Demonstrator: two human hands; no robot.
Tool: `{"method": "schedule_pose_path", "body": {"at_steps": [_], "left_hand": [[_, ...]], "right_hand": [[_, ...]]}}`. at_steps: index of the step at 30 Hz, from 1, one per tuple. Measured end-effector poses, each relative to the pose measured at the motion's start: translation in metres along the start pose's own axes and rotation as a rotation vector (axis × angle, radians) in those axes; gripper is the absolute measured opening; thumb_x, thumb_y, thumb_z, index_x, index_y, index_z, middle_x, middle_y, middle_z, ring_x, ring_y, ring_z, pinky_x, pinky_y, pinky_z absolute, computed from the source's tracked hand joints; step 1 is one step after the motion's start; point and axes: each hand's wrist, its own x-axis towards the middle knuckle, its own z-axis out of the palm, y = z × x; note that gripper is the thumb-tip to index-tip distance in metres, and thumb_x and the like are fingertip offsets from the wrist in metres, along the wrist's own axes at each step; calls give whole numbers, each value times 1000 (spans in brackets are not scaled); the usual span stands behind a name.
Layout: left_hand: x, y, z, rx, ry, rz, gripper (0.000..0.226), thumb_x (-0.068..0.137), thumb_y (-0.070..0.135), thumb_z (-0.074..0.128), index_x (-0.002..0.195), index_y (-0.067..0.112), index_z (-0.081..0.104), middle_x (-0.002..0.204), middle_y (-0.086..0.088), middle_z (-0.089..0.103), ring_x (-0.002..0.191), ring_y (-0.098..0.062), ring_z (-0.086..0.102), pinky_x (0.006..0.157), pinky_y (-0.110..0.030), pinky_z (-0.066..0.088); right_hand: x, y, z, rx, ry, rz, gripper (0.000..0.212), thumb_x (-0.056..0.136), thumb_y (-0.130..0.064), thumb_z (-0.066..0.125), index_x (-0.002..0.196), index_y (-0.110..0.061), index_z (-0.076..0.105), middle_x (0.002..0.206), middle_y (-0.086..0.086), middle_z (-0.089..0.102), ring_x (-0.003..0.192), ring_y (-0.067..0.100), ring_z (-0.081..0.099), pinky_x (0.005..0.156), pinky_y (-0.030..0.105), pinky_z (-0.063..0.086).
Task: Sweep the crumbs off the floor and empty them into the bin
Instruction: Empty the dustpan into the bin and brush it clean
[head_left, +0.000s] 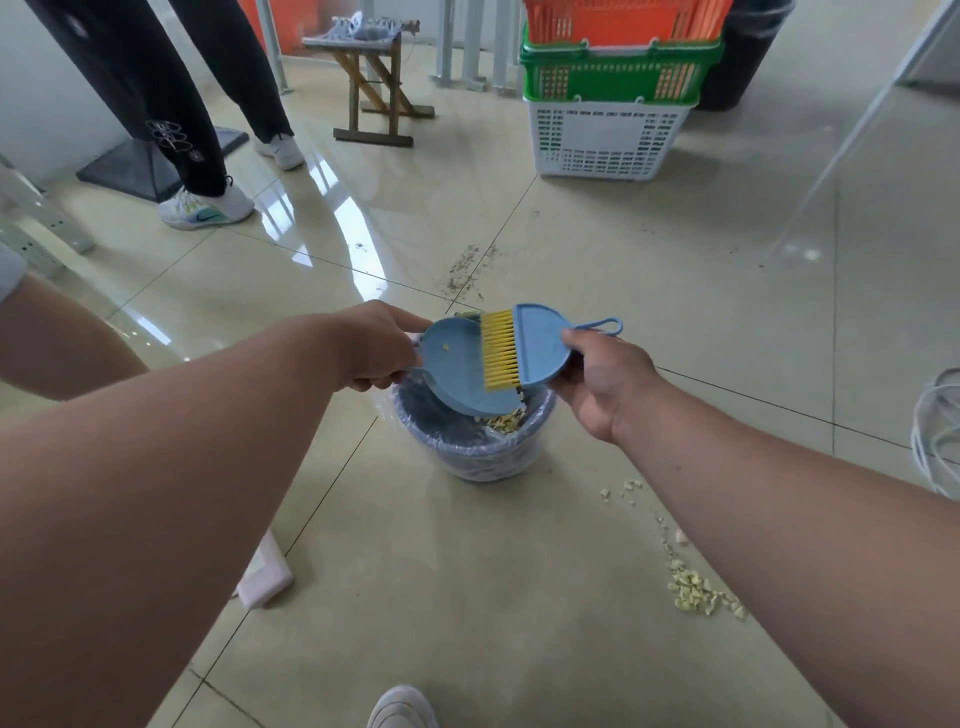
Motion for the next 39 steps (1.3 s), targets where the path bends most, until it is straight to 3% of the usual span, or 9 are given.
{"method": "schedule_pose_path", "body": {"at_steps": [7, 12, 15, 17, 21, 25, 34, 37, 39], "left_hand": [[-11, 36, 17, 147, 10, 2, 67, 89, 1, 60, 142, 41, 63, 68, -7, 59, 54, -17, 44, 44, -24, 36], [-3, 15, -1, 321, 125, -88, 57, 90, -5, 49, 140, 18, 66, 74, -14, 69, 56, -28, 52, 45, -26, 41], [0, 5, -4, 328, 120, -106, 54, 89, -3, 50, 136, 16, 68, 71, -13, 68, 56, -28, 51, 46, -26, 41], [3, 1, -5, 302, 120, -87, 62, 91, 0, 52, 146, 27, 62, 66, -10, 67, 50, -24, 49, 41, -22, 39], [6, -6, -4, 157, 87, -21, 61, 94, 9, 62, 146, 41, 60, 65, -8, 62, 52, -21, 43, 43, -25, 35], [-1, -7, 4, -69, 27, 57, 57, 94, 12, 66, 134, 53, 67, 66, -6, 57, 56, -20, 40, 47, -27, 32], [-27, 51, 84, -365, -131, 258, 56, 97, -2, 65, 137, 37, 70, 80, -19, 63, 66, -17, 55, 59, -27, 48], [-28, 56, 129, -364, -106, 211, 57, 98, 2, 64, 146, 33, 63, 69, -9, 54, 47, -12, 46, 43, -21, 40], [-31, 51, 162, -392, -92, 184, 60, 98, 6, 65, 150, 34, 58, 71, -8, 55, 51, -13, 49, 44, -21, 42]], "right_hand": [[-12, 13, 16, -222, 23, 18, 21, 88, -7, 68, 109, -4, 66, 110, 21, 72, 94, 33, 73, 77, 48, 63], [0, 25, 14, -427, 242, -108, 14, 92, -16, 60, 105, -11, 62, 94, 7, 68, 73, 19, 63, 54, 22, 47], [5, 34, 17, -346, 197, -86, 12, 89, -16, 64, 100, -12, 65, 97, 11, 73, 81, 24, 72, 70, 38, 64], [8, 38, 21, -296, 153, -73, 8, 87, -15, 67, 95, -12, 66, 100, 14, 73, 86, 29, 74, 79, 52, 63], [15, 28, 11, -155, 114, -67, 9, 90, -10, 67, 98, -8, 66, 103, 18, 73, 89, 32, 74, 82, 56, 61], [15, 1, -18, -53, 97, -84, 8, 96, -6, 64, 104, -5, 64, 108, 19, 71, 93, 31, 73, 76, 47, 64], [-19, -53, -107, -65, 148, -122, 14, 99, -9, 61, 112, -6, 65, 106, 15, 73, 87, 27, 73, 68, 41, 62], [-25, -50, -140, -94, 203, -104, 14, 99, -9, 61, 112, -6, 65, 107, 16, 73, 87, 27, 73, 64, 39, 62], [-27, -42, -163, -104, 238, -80, 12, 100, -9, 60, 111, -7, 65, 106, 16, 72, 86, 27, 72, 63, 40, 61]]}}
